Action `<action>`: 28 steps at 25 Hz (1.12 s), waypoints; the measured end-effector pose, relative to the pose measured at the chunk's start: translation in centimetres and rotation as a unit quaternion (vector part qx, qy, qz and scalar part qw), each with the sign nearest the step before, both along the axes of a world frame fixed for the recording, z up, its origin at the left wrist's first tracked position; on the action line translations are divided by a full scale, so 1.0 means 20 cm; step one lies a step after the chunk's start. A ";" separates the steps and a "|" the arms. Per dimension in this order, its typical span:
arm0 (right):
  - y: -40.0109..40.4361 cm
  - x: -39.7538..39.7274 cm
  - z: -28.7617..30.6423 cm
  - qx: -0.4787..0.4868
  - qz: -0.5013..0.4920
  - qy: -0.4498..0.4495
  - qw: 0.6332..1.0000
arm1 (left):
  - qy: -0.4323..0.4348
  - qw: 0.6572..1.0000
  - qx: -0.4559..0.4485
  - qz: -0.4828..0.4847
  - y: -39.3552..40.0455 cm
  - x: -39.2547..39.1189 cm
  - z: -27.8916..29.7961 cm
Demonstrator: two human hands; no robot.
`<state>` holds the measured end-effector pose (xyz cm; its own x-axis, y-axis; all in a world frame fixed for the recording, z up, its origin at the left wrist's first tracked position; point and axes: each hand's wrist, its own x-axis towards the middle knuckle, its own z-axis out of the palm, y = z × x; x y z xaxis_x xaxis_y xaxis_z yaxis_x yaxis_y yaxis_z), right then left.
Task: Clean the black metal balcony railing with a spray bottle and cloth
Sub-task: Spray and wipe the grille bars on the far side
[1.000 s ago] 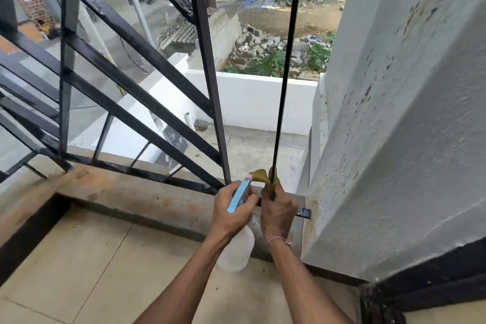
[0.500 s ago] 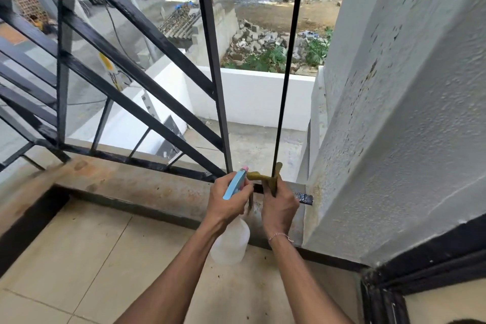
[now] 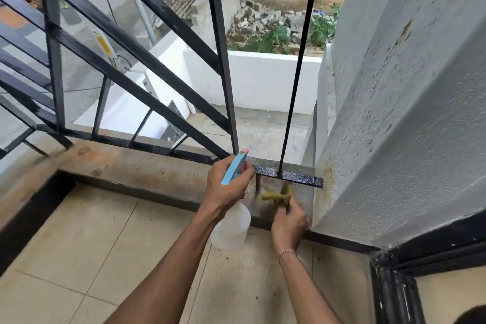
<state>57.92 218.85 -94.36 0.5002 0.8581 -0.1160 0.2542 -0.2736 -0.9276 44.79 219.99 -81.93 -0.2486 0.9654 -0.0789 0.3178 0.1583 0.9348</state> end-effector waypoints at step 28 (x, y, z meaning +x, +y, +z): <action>0.20 -0.23 -0.09 -0.066 0.144 -0.078 0.984 | 0.023 1.000 0.007 0.014 -0.07 -0.04 0.10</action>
